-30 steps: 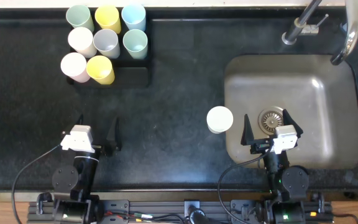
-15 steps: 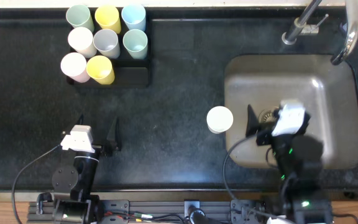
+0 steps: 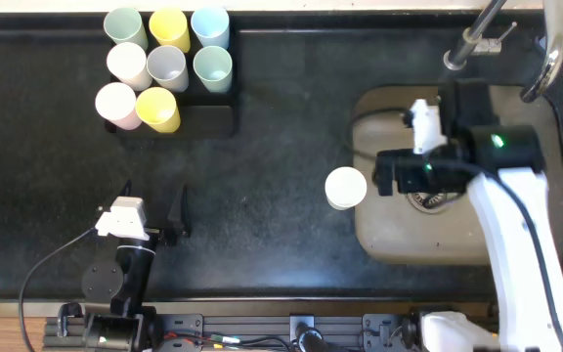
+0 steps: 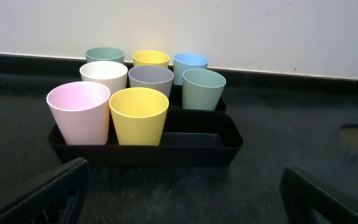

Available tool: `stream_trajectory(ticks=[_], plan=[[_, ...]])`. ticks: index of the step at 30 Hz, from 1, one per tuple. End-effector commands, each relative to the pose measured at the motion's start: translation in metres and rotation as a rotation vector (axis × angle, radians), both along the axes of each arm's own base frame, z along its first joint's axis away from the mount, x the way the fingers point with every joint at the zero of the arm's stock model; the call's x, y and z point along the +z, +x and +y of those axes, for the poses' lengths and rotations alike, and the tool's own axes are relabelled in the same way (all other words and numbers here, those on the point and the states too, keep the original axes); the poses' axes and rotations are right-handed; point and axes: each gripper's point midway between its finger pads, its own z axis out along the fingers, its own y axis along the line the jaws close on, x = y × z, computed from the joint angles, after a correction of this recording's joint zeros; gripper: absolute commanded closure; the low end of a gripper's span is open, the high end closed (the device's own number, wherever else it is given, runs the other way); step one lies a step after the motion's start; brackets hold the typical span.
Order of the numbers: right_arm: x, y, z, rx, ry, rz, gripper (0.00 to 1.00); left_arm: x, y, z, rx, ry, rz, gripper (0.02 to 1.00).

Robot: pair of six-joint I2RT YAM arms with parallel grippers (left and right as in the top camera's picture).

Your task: Store Cups

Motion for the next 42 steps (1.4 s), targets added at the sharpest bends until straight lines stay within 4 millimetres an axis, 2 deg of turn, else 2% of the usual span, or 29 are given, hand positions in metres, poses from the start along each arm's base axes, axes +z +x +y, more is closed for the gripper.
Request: stream_trajectory(ticks=[1,4,8,12,17,20,23,26,30,32,33,39,42], plan=[[-0.023,-0.001,0.020,0.055,0.043,0.155,0.003,0.001,0.000,0.001,-0.001,0.014,-0.006,0.018],[-0.041,0.000,0.025,0.076,0.024,0.230,0.005,0.001,0.000,0.001,-0.001,0.014,-0.006,0.018],[-0.067,0.004,0.014,0.054,-0.085,0.306,0.003,0.001,0.000,0.001,-0.001,0.014,-0.006,0.018],[-0.079,0.016,0.012,0.038,-0.110,0.296,0.014,0.001,0.000,0.001,-0.001,0.014,-0.006,0.018],[-0.086,0.032,0.021,0.036,-0.103,0.243,0.119,0.001,0.000,0.001,-0.001,0.014,-0.006,0.018],[-0.087,0.039,0.030,0.059,-0.099,0.207,0.255,0.001,0.000,0.001,-0.001,0.014,-0.006,0.018],[-0.090,0.039,0.035,0.074,-0.100,0.208,0.360,0.001,0.000,0.001,-0.001,0.014,-0.006,0.018],[-0.091,0.037,0.040,0.093,-0.103,0.210,0.509,0.001,0.000,0.001,-0.001,0.014,-0.006,0.018],[-0.091,0.036,0.046,0.110,-0.102,0.208,0.752,0.001,0.000,0.001,-0.001,0.014,-0.006,0.018],[-0.091,0.036,0.049,0.119,-0.097,0.205,0.928,0.001,0.000,0.001,-0.001,0.014,-0.006,0.018],[-0.091,0.036,0.051,0.121,-0.094,0.204,0.958,0.001,0.000,0.001,-0.001,0.014,-0.006,0.018],[-0.088,0.037,0.064,0.131,-0.066,0.190,0.956,0.000,0.000,0.001,0.002,0.014,-0.004,0.018],[-0.069,0.049,0.071,0.142,-0.051,0.130,0.958,0.000,0.000,0.001,0.002,0.015,-0.002,0.018]])
